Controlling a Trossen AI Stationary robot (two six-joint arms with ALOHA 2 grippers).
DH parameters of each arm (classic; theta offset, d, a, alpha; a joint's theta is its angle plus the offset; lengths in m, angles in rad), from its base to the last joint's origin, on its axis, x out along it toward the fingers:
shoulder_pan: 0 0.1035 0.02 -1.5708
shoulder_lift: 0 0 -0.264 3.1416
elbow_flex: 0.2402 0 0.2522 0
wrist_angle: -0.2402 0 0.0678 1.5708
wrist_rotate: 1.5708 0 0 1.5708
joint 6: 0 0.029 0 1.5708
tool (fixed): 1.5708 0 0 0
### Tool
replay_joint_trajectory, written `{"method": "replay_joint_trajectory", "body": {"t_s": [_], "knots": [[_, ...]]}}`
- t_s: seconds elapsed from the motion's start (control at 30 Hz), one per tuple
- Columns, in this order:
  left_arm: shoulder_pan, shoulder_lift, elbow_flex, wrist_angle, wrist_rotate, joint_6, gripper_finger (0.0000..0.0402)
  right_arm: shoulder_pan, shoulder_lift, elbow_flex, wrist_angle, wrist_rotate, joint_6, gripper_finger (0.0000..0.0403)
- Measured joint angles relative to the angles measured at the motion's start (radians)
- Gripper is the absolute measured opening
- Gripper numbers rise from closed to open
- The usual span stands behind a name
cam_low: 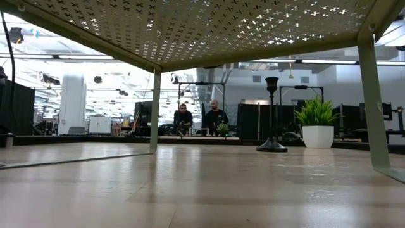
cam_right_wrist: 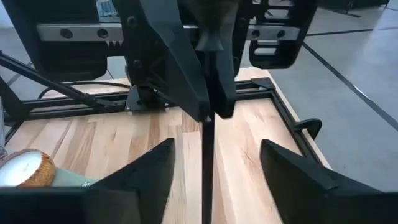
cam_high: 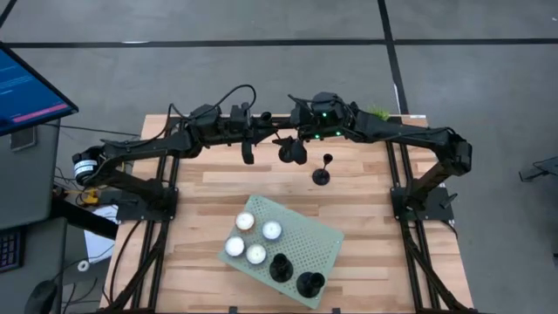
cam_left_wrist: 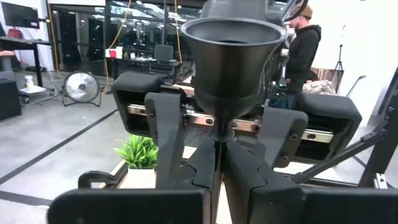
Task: Pick & Place candle stick holders
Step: Put the candle holder on the shelf aligned with the other candle holder
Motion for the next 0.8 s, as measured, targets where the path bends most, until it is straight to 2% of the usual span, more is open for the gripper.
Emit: {"method": "replay_joint_trajectory", "body": {"t_s": [0.1,0.33,0.57,0.8], "knots": [[0.0,0.0,0.0,0.001,-0.001,0.0,0.0012,-0.005,0.0,0.0,-0.007,-0.002,0.008,0.018],[-0.008,0.0,0.0,0.001,-0.003,-0.004,0.0013,-0.011,0.0,0.0,-0.009,-0.058,0.0,0.0019],[-0.009,0.0,0.0,0.005,0.0,-0.006,0.0023,-0.01,-0.007,0.0,-0.004,-0.063,-0.001,0.0006],[-0.009,-0.026,0.002,0.001,0.069,-0.075,0.011,-0.023,-0.139,0.0,0.023,-0.019,-0.02,0.0003]]}}
